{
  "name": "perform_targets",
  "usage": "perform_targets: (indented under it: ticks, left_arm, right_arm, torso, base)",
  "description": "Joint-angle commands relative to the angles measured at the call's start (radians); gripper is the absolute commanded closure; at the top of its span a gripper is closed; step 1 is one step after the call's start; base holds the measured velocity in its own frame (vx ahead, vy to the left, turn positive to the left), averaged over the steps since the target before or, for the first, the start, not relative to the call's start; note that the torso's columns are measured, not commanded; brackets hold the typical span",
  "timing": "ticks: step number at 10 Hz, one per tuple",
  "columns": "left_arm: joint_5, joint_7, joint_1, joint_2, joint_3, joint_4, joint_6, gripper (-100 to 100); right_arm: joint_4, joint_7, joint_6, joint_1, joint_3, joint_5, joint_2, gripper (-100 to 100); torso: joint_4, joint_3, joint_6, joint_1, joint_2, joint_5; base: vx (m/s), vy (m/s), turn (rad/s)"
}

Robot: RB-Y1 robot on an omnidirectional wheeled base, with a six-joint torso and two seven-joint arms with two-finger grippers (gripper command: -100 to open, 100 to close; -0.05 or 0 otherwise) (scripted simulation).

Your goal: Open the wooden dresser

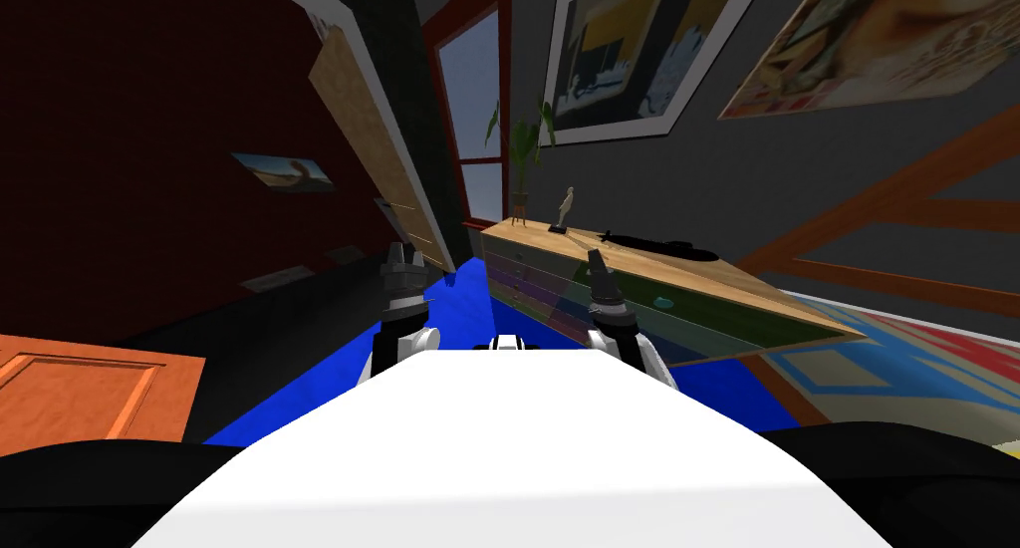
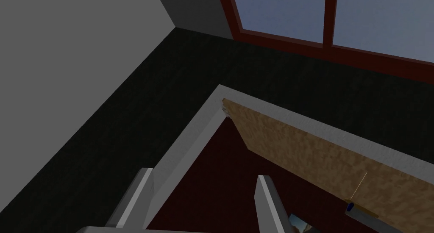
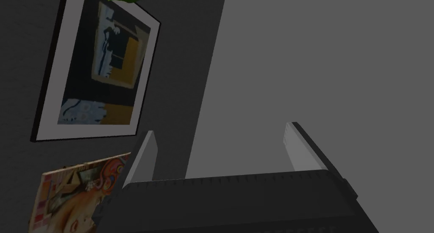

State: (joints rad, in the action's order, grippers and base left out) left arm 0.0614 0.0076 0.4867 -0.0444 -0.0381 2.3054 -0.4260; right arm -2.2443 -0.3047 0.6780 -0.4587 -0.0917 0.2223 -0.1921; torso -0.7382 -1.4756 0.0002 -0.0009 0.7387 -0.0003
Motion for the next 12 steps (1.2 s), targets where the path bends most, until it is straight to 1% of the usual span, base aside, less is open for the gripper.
perform_targets:
  ticks: [1,2,3,4,5,6,7,8,9,10,11,12]
  left_arm:
    - [0.0,0.0,0.0,0.0,0.0,0.0,0.0,0]
    - [0.0,0.0,0.0,0.0,0.0,0.0,0.0,0]
    - [0.0,0.0,0.0,0.0,0.0,0.0,0.0,0]
    - [0.0,0.0,0.0,0.0,0.0,0.0,0.0,0]
    - [0.0,0.0,0.0,0.0,0.0,0.0,0.0,0]
    - [0.0,0.0,0.0,0.0,0.0,0.0,0.0,0]
    - [0.0,0.0,0.0,0.0,0.0,0.0,0.0,0]
    - [0.0,0.0,0.0,0.0,0.0,0.0,0.0,0]
    - [0.0,0.0,0.0,0.0,0.0,0.0,0.0,0]
    - [0.0,0.0,0.0,0.0,0.0,0.0,0.0,0]
    - [0.0,0.0,0.0,0.0,0.0,0.0,0.0,0]
    - [0.0,0.0,0.0,0.0,0.0,0.0,0.0,0]
  right_arm:
    - [0.019,-0.071,0.006,0.007,-0.015,0.05,-0.019,-100]
    - [0.019,-0.078,0.006,0.007,-0.015,0.05,-0.019,-100]
    - [0.036,-0.118,0.013,0.012,-0.025,0.086,-0.028,-100]
    - [0.036,-0.129,0.013,0.012,-0.025,0.086,-0.028,-100]
    - [0.053,-0.165,0.02,0.018,-0.036,0.124,-0.036,-100]
    - [0.053,-0.181,0.02,0.018,-0.036,0.124,-0.036,-100]
    - [0.072,-0.216,0.027,0.024,-0.047,0.163,-0.042,-100]
    - [0.072,-0.235,0.027,0.024,-0.047,0.163,-0.042,-100]
    - [0.092,-0.269,0.036,0.03,-0.06,0.202,-0.047,-100]
    - [0.092,-0.29,0.036,0.03,-0.06,0.202,-0.047,-100]
    - [0.113,-0.32,0.044,0.036,-0.072,0.241,-0.051,-100]
    - [0.113,-0.345,0.044,0.036,-0.072,0.241,-0.051,-100]
  torso:
    - [0.0,0.001,0.0,0.0,0.001,0.0]
    - [0.0,0.0,0.0,0.001,0.0,0.0]
    - [0.0,-0.001,-0.001,0.001,-0.001,0.0]
    - [0.001,-0.002,0.0,0.002,-0.004,0.001]
    - [0.001,-0.001,0.0,0.001,-0.001,0.0]
    - [0.0,0.0,0.0,0.001,0.0,0.0]
    - [0.0,0.0,0.0,0.001,0.0,0.0]
    - [0.0,-0.001,0.0,0.002,-0.002,0.001]
    - [0.0,-0.001,-0.001,0.001,-0.001,0.0]
    - [0.0,-0.001,0.0,0.001,-0.001,0.0]
    - [0.0,0.0,0.0,0.0,0.0,0.0]
    - [0.0,0.0,0.0,0.001,-0.001,0.0]
  base:
    - [0.086,0.09,-0.177]
    - [0.088,0.091,-0.096]
    - [0.133,0.108,-0.152]
    - [0.1,0.096,-0.093]
    - [0.089,0.1,-0.187]
    - [0.088,0.102,-0.113]
    - [0.121,0.123,-0.195]
    - [0.105,0.112,-0.102]
    - [0.105,0.117,-0.155]
    - [0.086,0.108,-0.105]
    - [0.101,0.124,-0.183]
    - [0.083,0.097,-0.112]
